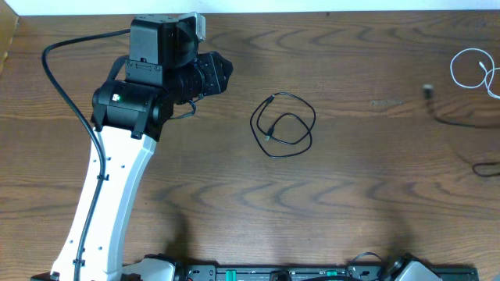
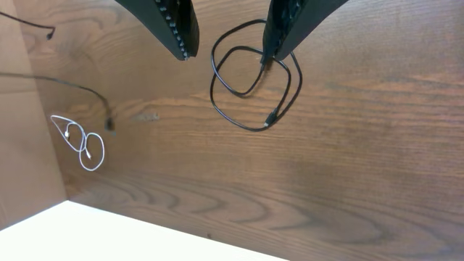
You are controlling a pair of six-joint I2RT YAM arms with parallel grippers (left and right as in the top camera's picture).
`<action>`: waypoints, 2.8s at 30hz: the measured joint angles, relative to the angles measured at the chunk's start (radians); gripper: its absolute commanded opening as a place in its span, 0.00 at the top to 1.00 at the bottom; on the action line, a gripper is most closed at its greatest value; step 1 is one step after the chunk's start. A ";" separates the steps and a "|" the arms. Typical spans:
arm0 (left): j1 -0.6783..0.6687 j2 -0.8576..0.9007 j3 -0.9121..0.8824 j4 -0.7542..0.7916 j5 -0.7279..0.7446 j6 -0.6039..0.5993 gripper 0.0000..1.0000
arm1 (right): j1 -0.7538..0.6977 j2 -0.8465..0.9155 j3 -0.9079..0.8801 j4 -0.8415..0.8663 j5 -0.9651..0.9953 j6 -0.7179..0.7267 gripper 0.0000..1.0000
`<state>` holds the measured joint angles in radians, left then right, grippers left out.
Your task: Untangle cables
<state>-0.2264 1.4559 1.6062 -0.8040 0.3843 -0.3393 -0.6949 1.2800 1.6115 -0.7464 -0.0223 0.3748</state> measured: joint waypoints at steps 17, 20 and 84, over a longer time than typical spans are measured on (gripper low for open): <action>0.000 0.000 0.000 0.000 0.003 0.000 0.66 | -0.099 0.385 0.003 0.051 0.079 0.008 0.46; 0.000 0.000 0.000 0.000 0.003 0.000 0.66 | -0.099 0.460 0.003 0.049 0.066 0.013 0.07; 0.003 0.078 0.000 -0.031 -0.021 0.060 0.60 | 1.049 0.820 0.008 -0.245 -0.105 -0.051 0.46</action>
<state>-0.2234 1.5337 1.6062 -0.8345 0.3637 -0.2790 0.3546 2.1002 1.6196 -0.9913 -0.1276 0.3233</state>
